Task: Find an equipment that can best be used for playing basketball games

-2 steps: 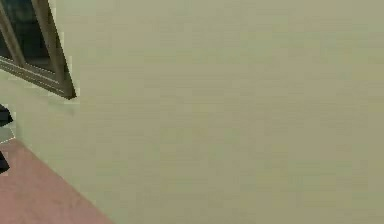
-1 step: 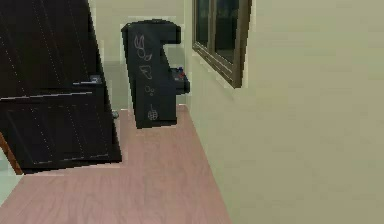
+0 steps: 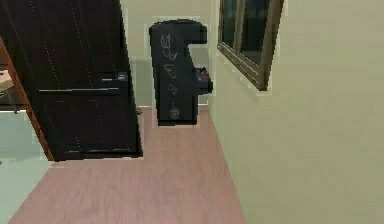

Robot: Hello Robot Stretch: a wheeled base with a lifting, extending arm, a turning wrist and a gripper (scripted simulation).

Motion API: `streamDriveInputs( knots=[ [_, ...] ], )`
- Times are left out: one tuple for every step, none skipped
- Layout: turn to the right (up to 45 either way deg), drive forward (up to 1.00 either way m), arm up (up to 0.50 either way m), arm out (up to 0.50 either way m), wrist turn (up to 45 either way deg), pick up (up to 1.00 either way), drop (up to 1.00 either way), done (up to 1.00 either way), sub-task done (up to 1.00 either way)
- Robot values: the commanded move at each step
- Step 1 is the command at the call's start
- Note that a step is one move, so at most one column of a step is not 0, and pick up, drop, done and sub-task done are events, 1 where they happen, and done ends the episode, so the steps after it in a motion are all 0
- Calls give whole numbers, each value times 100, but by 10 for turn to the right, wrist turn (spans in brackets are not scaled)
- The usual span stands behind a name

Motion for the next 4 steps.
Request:
streamDriveInputs(
  knots=[
    [0, 25, 0, 0, 0, 0, 0, 0, 0],
    [-240, 0, 0, 0, 0, 0, 0, 0, 0],
    [0, 80, 0, 0, 0, 0, 0, 0, 0],
    [-450, 0, 0, 0, 0, 0, 0, 0, 0]
  ],
)
